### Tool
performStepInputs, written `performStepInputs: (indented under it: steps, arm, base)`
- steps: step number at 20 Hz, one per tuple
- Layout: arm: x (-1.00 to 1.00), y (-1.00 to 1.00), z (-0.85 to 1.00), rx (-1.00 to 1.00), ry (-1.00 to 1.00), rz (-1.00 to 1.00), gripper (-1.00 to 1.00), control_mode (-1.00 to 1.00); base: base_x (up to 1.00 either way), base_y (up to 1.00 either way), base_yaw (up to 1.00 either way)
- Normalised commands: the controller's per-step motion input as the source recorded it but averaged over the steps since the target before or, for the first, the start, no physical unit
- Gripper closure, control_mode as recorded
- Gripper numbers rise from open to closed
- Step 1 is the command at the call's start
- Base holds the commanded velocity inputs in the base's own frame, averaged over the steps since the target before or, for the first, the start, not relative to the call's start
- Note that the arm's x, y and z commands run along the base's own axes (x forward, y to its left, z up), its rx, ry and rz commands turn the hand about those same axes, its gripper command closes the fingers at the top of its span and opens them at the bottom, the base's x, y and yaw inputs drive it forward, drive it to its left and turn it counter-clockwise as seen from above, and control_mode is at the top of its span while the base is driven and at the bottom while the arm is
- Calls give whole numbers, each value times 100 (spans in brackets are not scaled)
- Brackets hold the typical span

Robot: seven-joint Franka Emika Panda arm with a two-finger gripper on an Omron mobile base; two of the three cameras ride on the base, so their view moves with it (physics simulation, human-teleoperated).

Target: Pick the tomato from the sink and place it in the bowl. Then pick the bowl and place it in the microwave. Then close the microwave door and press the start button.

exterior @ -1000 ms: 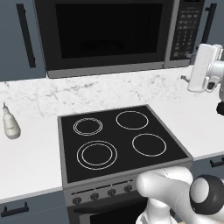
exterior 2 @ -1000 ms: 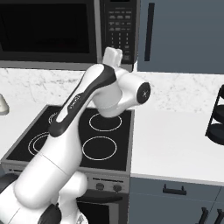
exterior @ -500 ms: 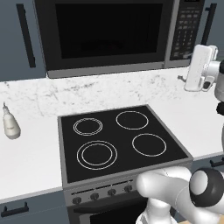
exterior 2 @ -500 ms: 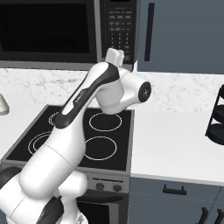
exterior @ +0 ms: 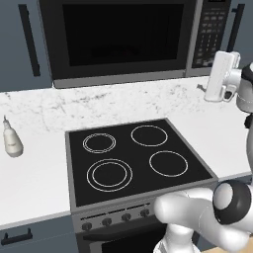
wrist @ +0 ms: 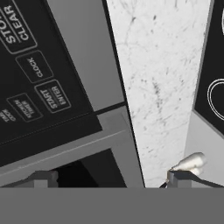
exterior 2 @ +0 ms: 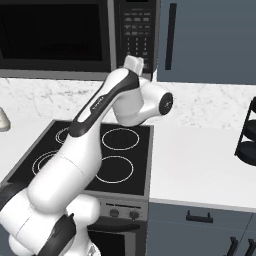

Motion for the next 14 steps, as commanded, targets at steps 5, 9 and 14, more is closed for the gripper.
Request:
performStepInputs:
  steps: [5,9,14]
  arm:
    - [22,-10,-5,0,0,0,-100,-100]
    - [20,-2,-8,0,0,0,-100,-100]
    - [31,0,-2,0,0,0,-100,-100]
  base:
    - [0,0,0]
    - [0,0,0]
    - [0,0,0]
